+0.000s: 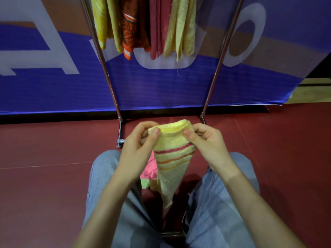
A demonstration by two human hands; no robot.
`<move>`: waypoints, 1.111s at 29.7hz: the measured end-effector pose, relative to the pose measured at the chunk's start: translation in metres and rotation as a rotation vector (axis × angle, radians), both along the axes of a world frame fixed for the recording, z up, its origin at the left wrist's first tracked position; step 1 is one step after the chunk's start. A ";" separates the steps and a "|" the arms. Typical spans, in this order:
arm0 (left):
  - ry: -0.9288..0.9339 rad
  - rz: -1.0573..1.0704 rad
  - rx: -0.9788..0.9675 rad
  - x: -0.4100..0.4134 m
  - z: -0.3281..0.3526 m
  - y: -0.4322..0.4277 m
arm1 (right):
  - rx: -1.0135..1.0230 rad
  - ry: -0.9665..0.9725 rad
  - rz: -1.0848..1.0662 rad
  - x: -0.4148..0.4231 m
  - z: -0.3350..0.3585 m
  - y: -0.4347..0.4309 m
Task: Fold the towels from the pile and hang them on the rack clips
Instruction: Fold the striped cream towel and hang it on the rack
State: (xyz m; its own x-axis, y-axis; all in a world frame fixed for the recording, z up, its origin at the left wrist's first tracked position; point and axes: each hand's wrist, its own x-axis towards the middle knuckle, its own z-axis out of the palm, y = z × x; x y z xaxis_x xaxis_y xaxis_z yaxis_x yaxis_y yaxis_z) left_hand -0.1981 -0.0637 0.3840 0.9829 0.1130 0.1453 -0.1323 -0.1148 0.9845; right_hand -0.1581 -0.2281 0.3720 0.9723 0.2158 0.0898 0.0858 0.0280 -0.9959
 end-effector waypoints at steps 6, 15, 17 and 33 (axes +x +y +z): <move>0.079 -0.245 0.477 0.021 0.032 0.007 | 0.045 0.019 0.064 -0.003 0.003 0.011; -0.018 -0.247 0.525 0.022 0.035 0.002 | 0.103 0.112 0.143 -0.007 -0.018 0.005; -0.017 -0.200 0.541 0.023 0.035 0.004 | -0.013 0.123 0.209 -0.009 -0.030 0.003; -0.090 -0.063 0.681 0.038 0.067 0.018 | -0.219 0.301 0.421 -0.003 -0.070 -0.003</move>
State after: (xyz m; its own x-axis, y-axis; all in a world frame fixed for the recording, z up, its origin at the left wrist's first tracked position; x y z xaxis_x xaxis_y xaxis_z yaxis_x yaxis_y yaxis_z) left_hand -0.1604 -0.0460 0.4507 0.9654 -0.0896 0.2449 -0.2370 -0.6931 0.6807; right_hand -0.1609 -0.2312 0.3016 0.7737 0.5736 -0.2690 -0.1773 -0.2116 -0.9612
